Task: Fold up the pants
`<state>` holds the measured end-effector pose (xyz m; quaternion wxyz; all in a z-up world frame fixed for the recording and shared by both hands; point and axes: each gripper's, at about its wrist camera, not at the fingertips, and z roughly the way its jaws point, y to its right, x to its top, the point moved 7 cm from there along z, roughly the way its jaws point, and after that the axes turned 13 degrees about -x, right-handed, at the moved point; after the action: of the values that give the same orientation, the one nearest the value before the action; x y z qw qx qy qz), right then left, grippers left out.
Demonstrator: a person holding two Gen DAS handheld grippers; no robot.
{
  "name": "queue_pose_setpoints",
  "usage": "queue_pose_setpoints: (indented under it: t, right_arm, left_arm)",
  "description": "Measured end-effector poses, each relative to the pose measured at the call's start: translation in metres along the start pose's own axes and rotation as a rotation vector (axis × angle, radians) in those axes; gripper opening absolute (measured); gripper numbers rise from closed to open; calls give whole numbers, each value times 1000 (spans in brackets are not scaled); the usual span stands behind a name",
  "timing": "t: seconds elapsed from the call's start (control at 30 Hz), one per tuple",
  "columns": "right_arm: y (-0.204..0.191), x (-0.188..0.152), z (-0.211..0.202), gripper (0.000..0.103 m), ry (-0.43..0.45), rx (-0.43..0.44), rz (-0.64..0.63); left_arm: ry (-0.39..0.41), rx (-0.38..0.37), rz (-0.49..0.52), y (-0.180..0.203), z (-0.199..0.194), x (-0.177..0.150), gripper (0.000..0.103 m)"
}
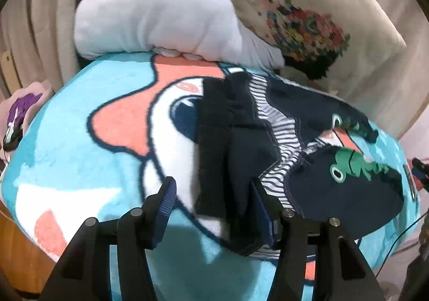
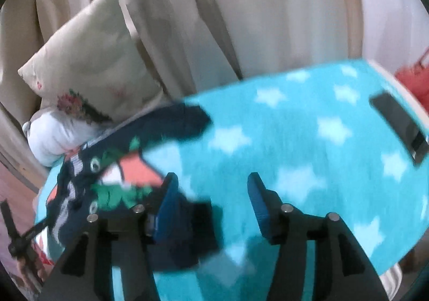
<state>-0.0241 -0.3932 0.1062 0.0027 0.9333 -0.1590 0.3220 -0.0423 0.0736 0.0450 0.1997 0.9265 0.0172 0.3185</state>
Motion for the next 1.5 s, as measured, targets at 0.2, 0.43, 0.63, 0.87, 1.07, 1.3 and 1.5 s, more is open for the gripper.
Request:
queue_pose_setpoints:
  t: [0.2,0.43,0.63,0.87,1.07,1.3,1.5]
  right_arm:
    - [-34,53,89,55,-158,33,-11]
    - [-57,61,153,13,-241,-61,-65]
    - [-44,62,103,12,-175,-15,-17]
    - [0,40,105,30,-194,-182,-14]
    - [-26,31,31,30,-2,-75,-21]
    - [-104,-41,38,30,-203,238,-42]
    - [-64,-54,56,19,-169,134,78]
  left_arm:
    - [86,32,11,-1,-27,10,60]
    - [94,33,-25,-16,-38,8,63]
    - [80,3,-59,-17,-27,1,63]
    - [63,-15,-40,-12,-25,-8,63]
    - [59,-18,-19,0,-26,-11,64]
    - [16,-19,57,28,-15,-21,66]
    - [20,82,122,29,-14,-24,68]
